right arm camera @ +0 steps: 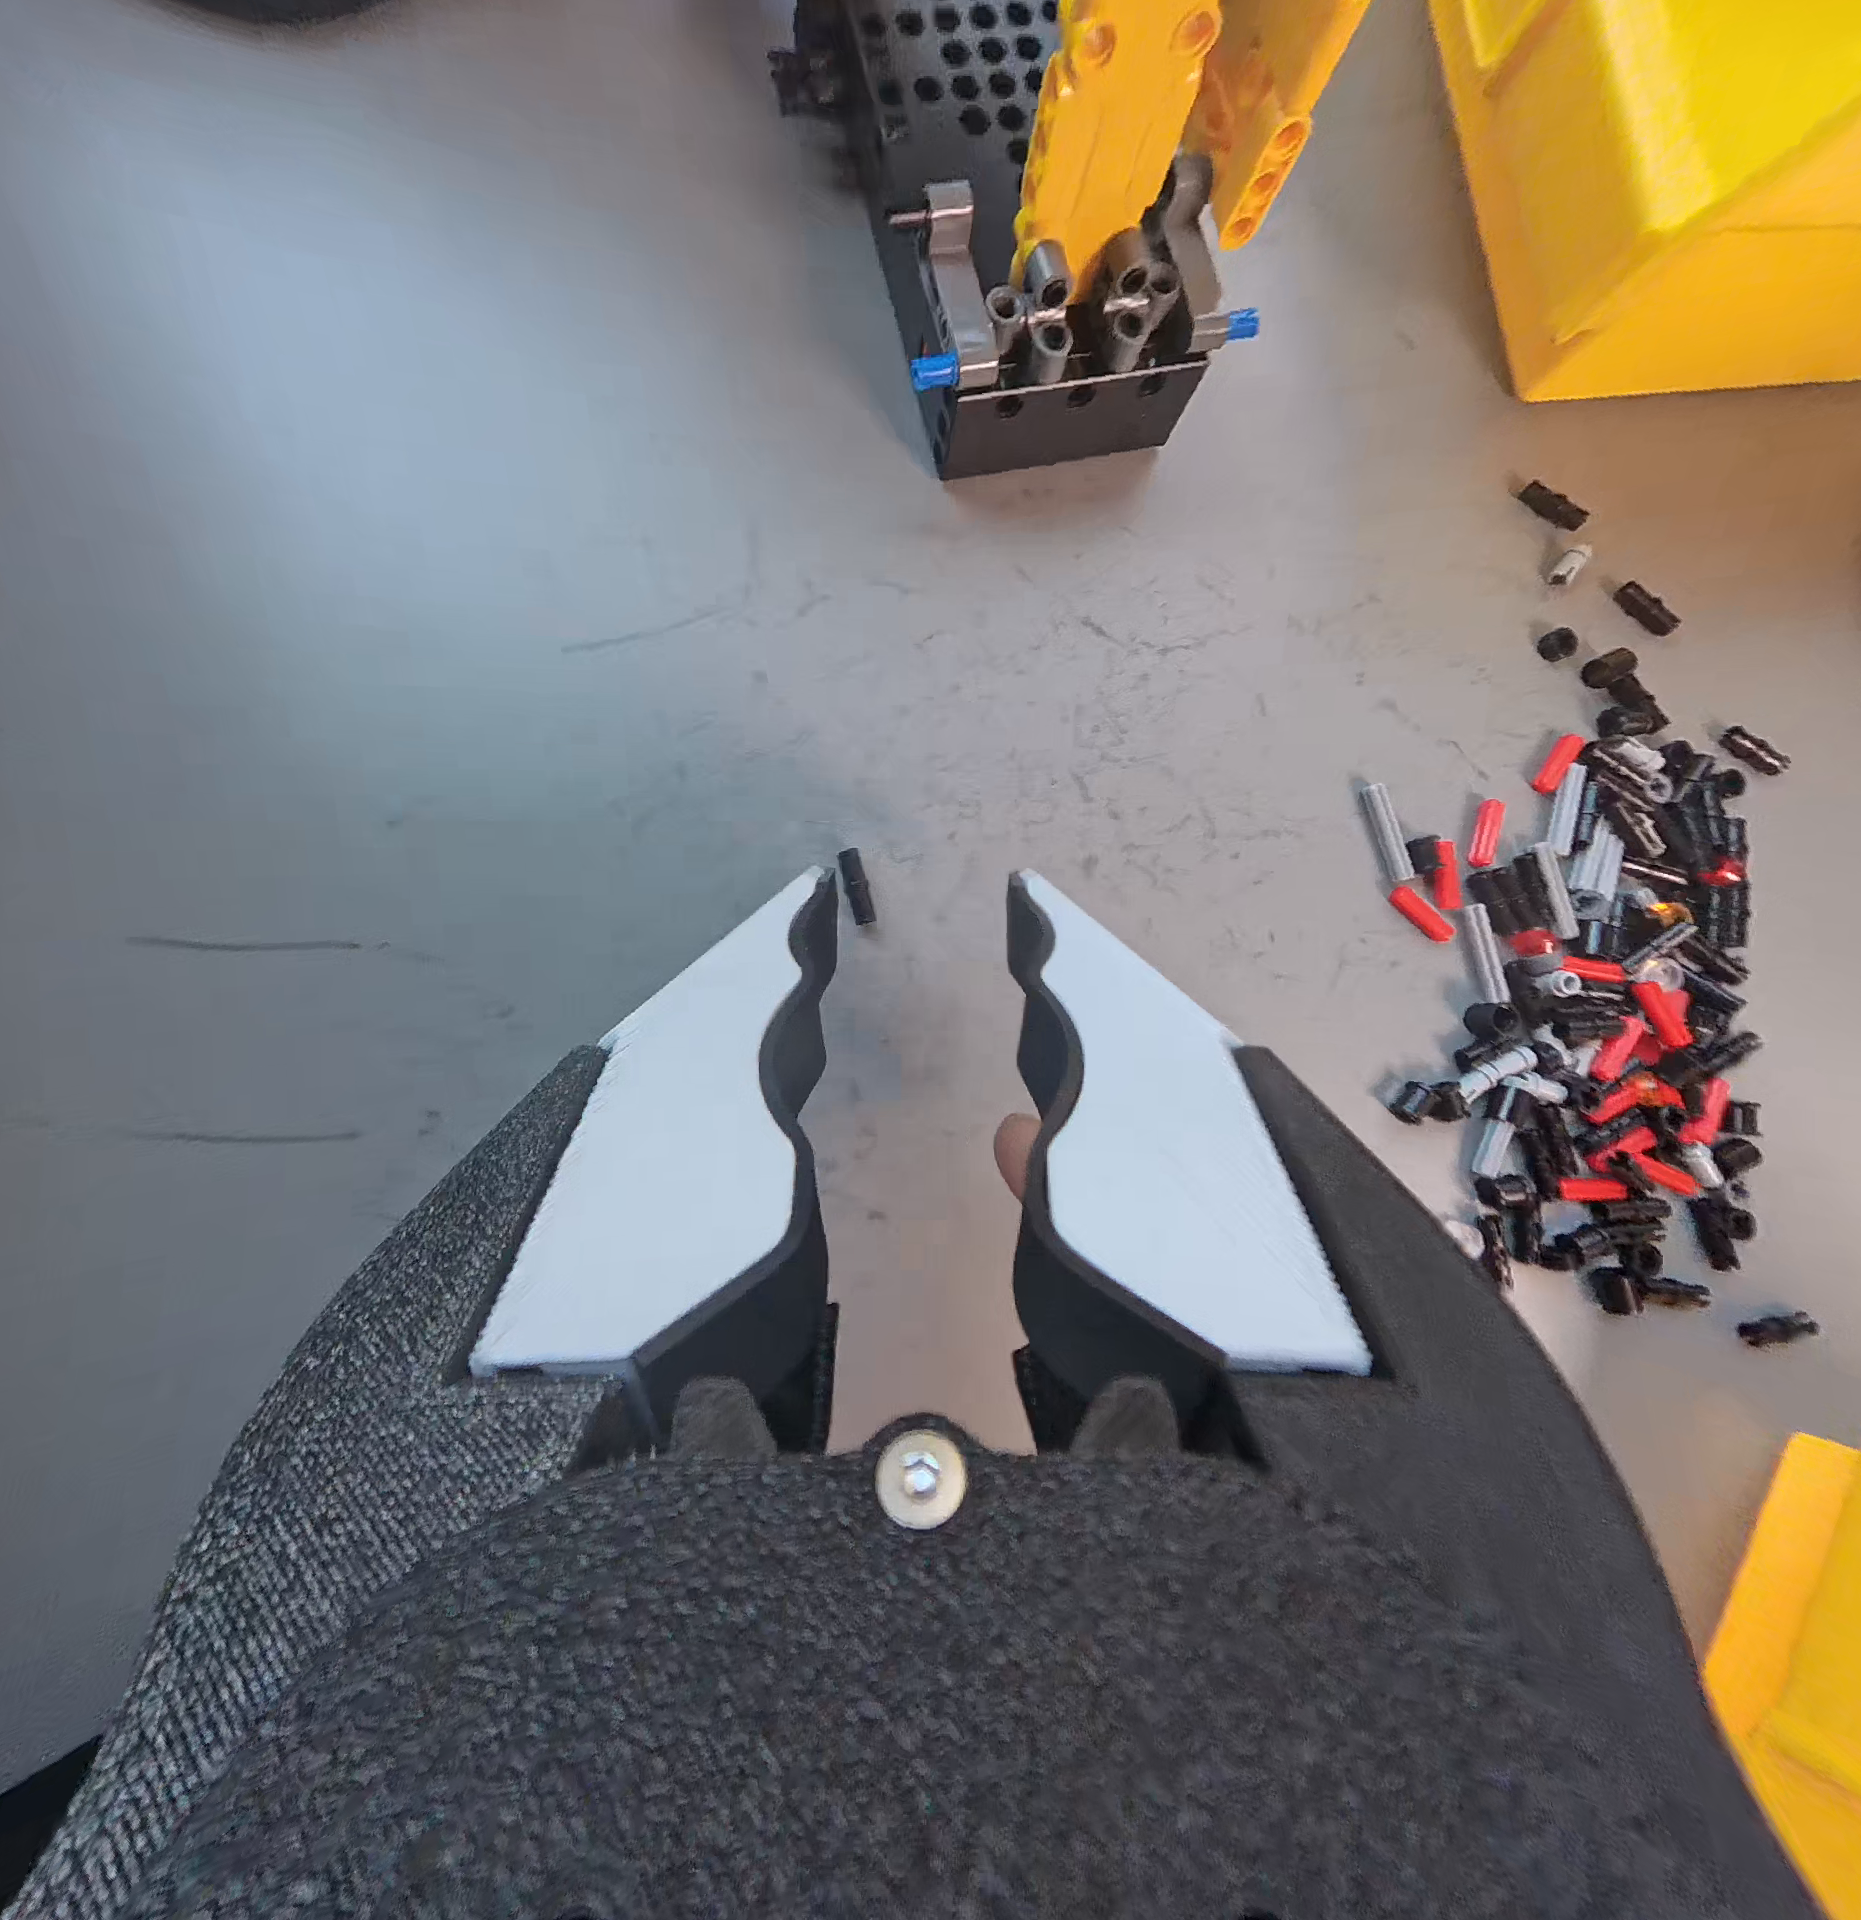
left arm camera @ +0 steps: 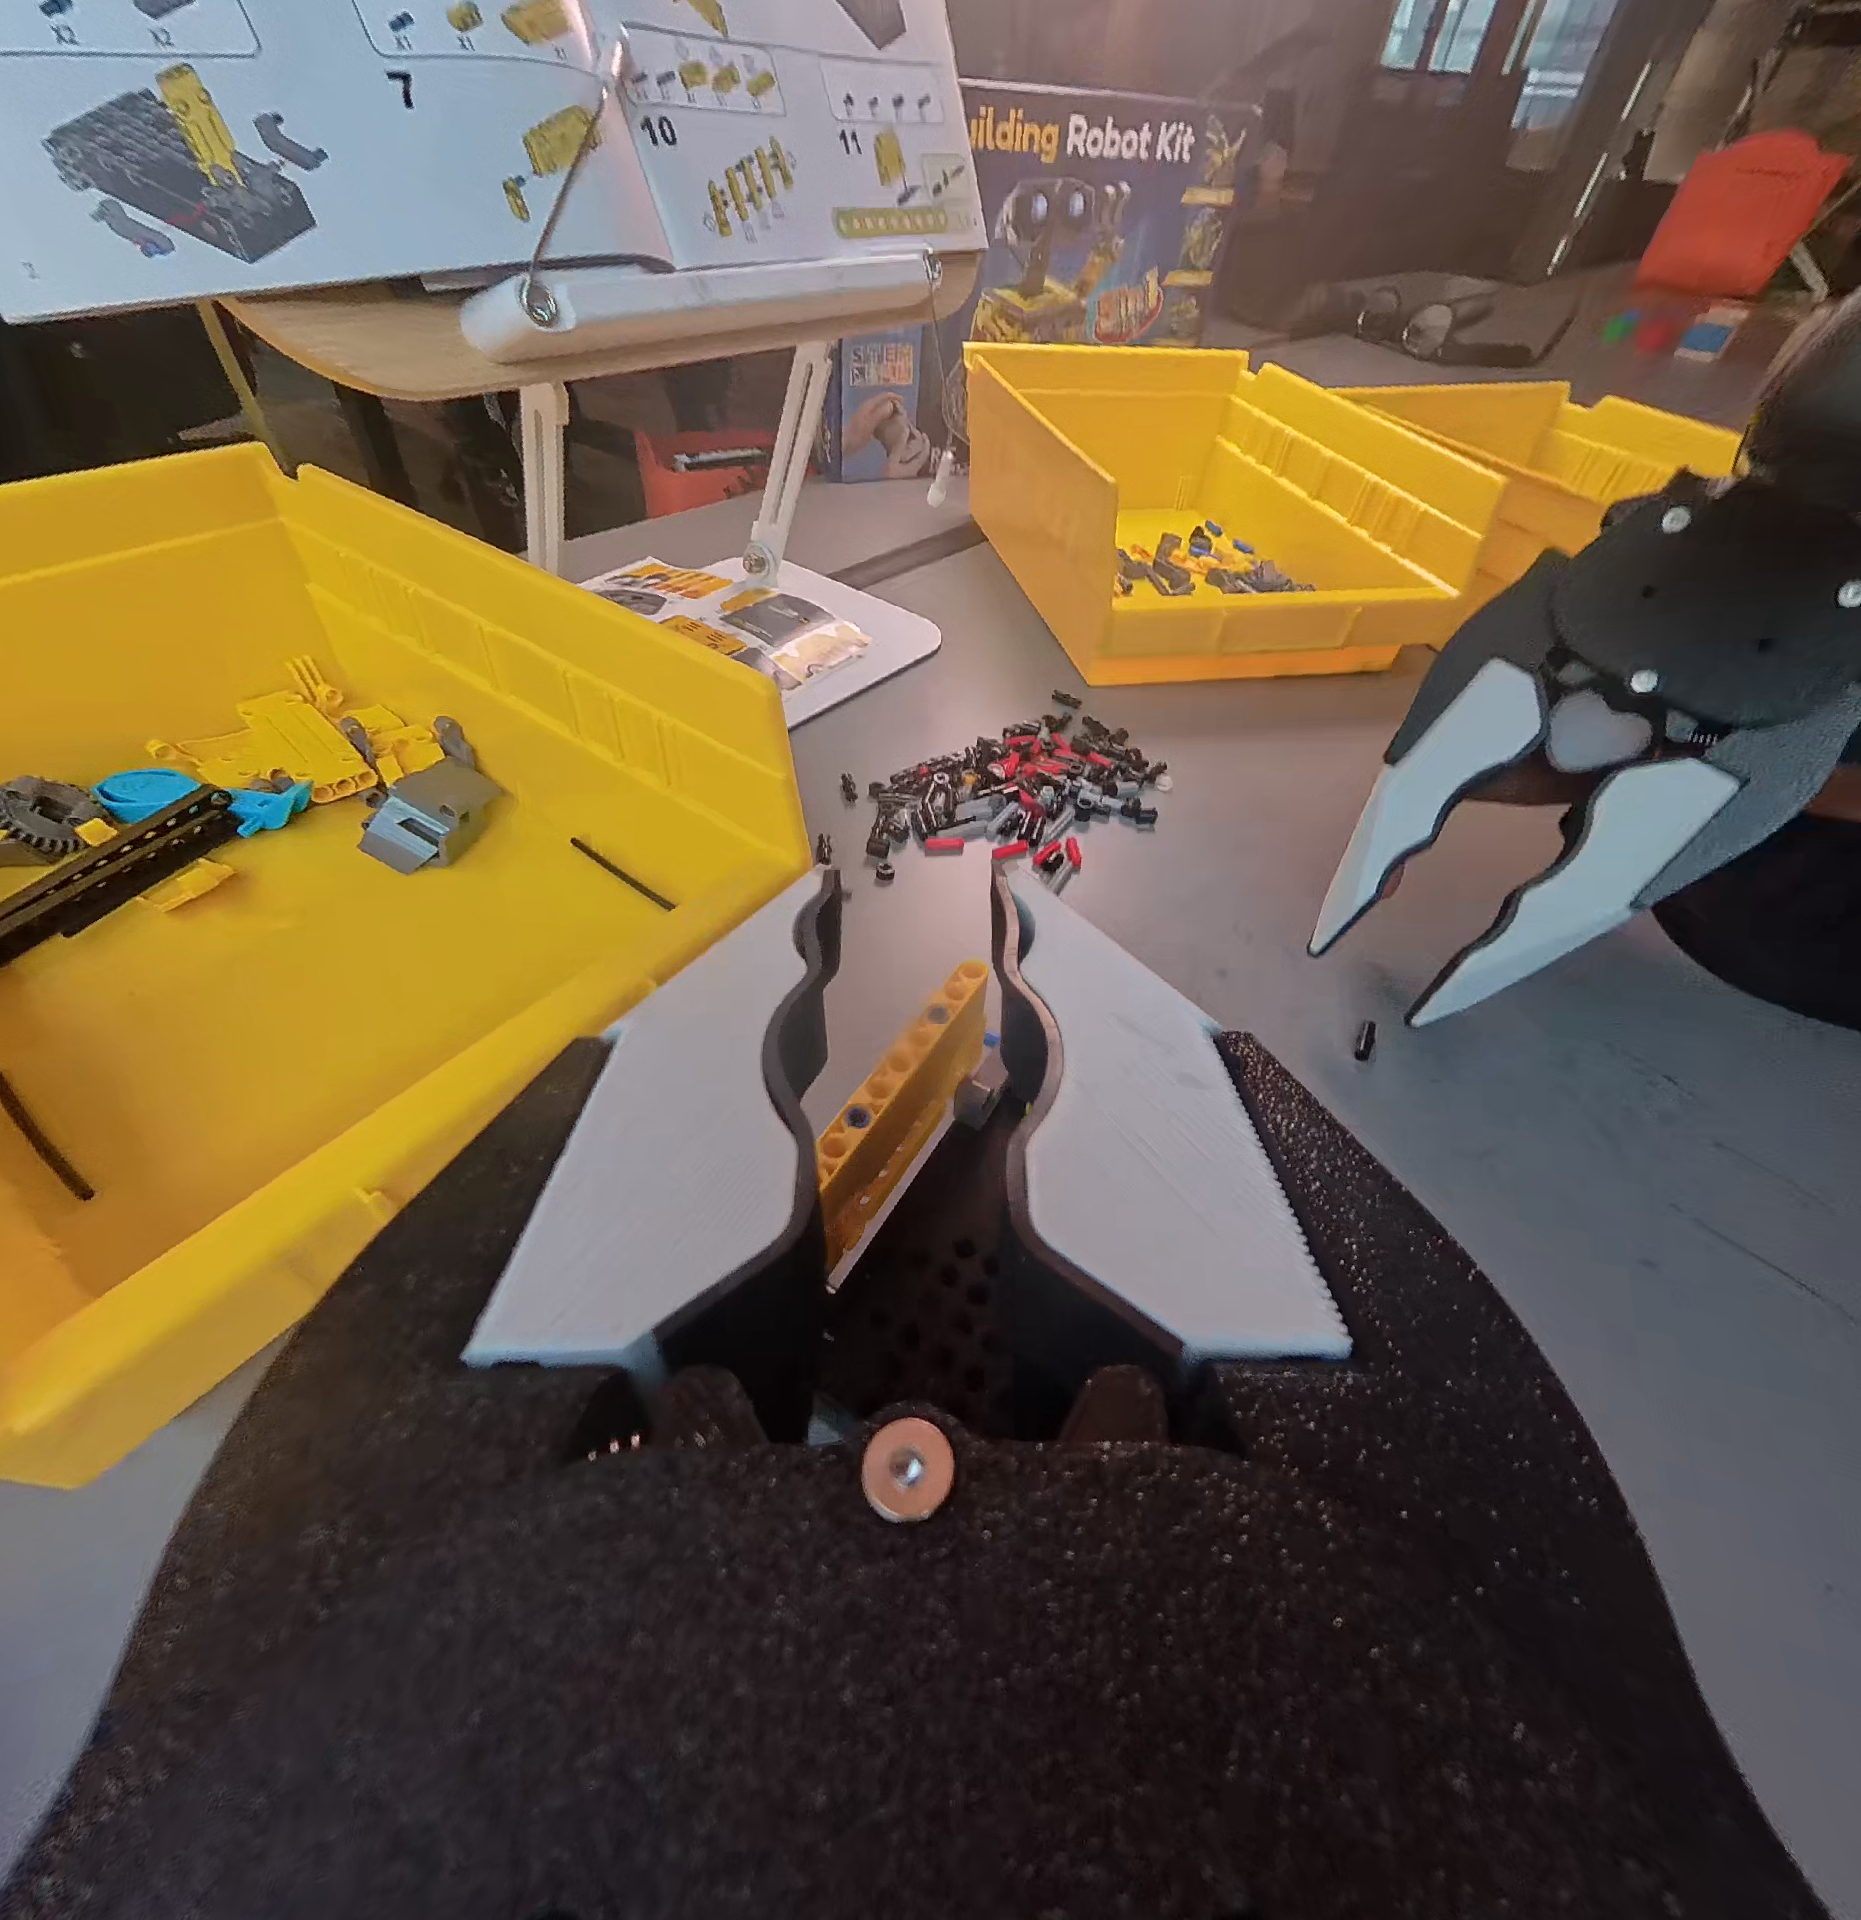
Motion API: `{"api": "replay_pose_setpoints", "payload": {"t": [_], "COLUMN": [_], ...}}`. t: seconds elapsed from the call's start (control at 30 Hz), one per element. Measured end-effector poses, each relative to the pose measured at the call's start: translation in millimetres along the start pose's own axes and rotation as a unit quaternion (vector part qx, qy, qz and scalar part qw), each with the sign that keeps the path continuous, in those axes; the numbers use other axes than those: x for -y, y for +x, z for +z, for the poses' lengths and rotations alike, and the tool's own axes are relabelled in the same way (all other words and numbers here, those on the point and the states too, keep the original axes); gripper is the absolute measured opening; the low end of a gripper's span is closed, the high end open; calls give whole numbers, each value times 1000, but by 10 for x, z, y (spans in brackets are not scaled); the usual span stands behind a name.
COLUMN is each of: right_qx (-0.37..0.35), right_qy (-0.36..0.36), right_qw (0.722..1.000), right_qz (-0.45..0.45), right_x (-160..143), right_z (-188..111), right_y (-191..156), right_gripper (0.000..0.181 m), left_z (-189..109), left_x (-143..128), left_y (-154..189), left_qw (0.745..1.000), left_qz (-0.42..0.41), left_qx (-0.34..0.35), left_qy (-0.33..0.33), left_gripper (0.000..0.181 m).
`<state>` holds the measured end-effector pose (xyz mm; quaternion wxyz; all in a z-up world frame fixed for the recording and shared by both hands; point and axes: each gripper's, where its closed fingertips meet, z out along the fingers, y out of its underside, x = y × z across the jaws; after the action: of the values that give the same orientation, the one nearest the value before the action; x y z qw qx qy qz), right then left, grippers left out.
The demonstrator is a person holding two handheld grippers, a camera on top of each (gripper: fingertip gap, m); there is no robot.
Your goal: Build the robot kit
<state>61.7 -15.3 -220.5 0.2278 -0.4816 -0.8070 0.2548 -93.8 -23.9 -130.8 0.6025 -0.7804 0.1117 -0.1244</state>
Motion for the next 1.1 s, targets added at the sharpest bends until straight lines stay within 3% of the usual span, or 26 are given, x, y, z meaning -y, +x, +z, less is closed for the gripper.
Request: {"api": "replay_pose_setpoints", "payload": {"t": [0.2, 0.27, 0.37, 0.5, 0.73, 0.9, 0.97, 1.1], "right_qx": [-41, -50, -61, -101, -125, -137, -129, -93], "right_qy": [62, 69, 75, 70, 41, -8, -22, -51], "right_qw": [996, 994, 992, 989, 989, 990, 991, 994], "right_qz": [56, 68, 79, 81, 63, 40, 25, -11], "right_x": [-72, -139, -186, -188, -108, -156, -152, -134], "right_z": [-350, -410, -455, -476, -289, -105, -45, 72], "right_y": [138, 170, 223, 405, 782, 1157, 1262, 1364], "right_gripper": [34, 33, 32, 24, 22, 20, 17, 11], "left_z": [-150, -103, -7, 20, 3, 34, 8, -115], "left_x": [-351, -490, -623, -606, -583, -503, -344, 146], "left_y": [15, -44, -138, -129, -340, -553, -582, -480], "left_qw": [992, 988, 978, 972, 961, 960, 966, 982], "left_qz": [18, 49, 105, 130, 140, 151, 147, 146], "left_qx": [-64, -47, -23, -70, -127, -116, -107, -72], "left_qy": [-104, -138, -179, -183, -201, -207, -185, -95], "left_gripper": [46, 43, 19, 8, 7, 10, 22, 28]}}
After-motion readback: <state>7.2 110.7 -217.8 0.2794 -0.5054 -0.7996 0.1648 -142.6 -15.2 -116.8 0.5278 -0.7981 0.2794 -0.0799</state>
